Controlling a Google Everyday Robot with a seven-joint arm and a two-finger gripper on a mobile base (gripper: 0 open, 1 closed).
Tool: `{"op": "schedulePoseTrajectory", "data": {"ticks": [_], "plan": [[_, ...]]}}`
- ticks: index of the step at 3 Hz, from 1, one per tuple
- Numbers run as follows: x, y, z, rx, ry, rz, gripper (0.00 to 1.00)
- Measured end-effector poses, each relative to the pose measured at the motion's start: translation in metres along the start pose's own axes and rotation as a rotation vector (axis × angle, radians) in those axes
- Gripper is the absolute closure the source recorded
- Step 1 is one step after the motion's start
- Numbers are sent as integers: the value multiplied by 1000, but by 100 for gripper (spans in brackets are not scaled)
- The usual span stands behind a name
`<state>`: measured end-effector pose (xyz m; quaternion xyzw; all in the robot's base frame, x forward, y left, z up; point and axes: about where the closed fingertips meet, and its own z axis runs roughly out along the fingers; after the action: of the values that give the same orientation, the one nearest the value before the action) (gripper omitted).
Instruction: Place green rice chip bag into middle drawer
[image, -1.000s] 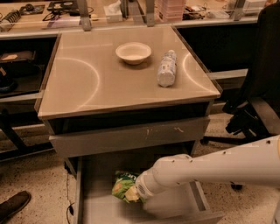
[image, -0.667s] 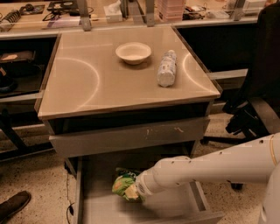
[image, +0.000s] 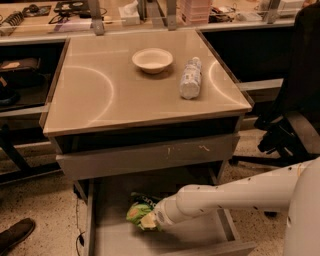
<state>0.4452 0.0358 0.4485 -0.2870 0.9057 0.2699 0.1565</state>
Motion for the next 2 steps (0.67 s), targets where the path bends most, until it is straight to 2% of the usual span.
{"op": "schedulePoseTrajectory", "data": {"ticks": [2], "plan": [[2, -1, 4, -6, 2, 8, 59]]}}
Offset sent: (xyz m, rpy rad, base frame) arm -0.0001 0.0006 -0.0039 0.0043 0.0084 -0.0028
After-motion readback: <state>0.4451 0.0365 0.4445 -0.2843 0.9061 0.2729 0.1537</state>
